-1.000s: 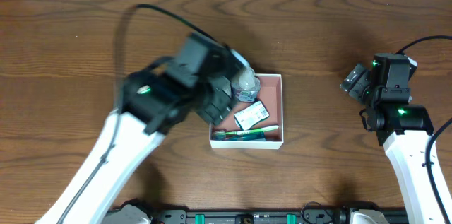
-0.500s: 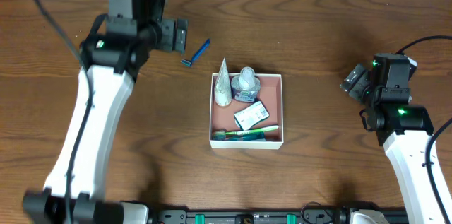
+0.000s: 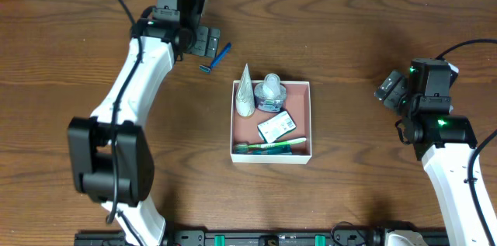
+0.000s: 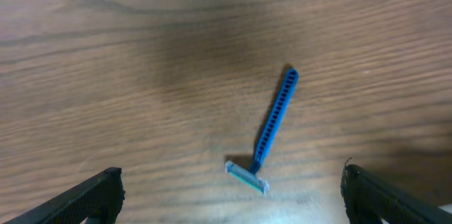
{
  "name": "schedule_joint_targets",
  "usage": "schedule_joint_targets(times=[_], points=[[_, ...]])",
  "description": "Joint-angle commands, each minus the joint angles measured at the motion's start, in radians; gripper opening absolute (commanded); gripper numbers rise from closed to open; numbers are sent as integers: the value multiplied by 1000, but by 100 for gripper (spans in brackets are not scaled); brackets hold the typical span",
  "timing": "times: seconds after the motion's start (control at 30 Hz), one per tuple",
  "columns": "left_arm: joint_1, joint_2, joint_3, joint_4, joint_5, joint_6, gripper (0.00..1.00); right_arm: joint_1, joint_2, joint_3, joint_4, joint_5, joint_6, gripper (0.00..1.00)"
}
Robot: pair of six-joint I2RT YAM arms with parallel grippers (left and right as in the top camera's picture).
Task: Pack container
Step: 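Move the left gripper to the blue razor and grasp it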
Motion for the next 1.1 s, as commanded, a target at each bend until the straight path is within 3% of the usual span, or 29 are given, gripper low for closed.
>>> schedule_joint_targets(times=[0.0,0.6,0.93,1.07], points=[[2,55,6,26,6,24,98,-9,2,10,-1,18,0,99],[-9,207,6,59,74,50,99,-9,2,10,-1,18,0,99],[-18,211,-35,48,74,50,84,-9,2,10,-1,18,0,99],[-18,211,-43,47,74,49,84,-9,2,10,-1,18,0,99]])
